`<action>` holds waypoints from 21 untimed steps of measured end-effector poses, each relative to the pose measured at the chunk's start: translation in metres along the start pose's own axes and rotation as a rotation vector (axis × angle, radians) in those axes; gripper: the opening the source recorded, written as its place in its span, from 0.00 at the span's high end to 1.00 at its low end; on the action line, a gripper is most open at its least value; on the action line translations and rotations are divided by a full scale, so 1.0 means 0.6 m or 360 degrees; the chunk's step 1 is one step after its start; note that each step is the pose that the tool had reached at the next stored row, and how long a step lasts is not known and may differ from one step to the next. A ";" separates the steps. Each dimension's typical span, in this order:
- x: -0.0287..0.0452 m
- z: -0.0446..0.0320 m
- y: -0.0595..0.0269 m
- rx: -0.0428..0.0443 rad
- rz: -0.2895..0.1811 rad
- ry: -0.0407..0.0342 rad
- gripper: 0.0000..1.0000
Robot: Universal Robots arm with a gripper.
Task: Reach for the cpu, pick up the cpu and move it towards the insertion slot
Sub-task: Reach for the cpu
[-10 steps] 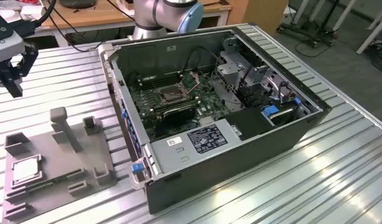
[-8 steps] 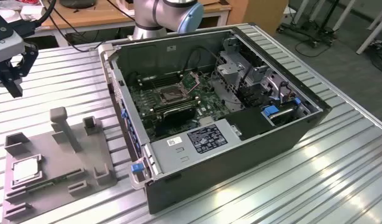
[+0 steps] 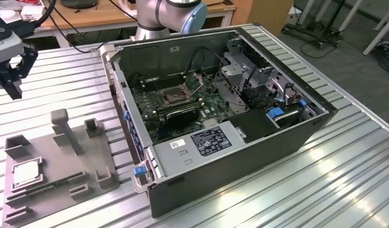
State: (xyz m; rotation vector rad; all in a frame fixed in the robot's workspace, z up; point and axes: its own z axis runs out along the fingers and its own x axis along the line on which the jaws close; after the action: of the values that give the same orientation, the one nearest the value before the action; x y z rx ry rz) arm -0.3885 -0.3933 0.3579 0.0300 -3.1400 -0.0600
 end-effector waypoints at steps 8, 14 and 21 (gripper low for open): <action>0.002 0.000 0.000 0.0000 0.0000 0.0000 0.89; 0.004 0.000 0.000 0.0000 0.0000 0.0000 0.89; 0.011 0.001 0.000 0.0000 0.0000 -0.0001 0.89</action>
State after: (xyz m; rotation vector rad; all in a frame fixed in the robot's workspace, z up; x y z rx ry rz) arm -0.3952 -0.3933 0.3576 0.0300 -3.1405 -0.0601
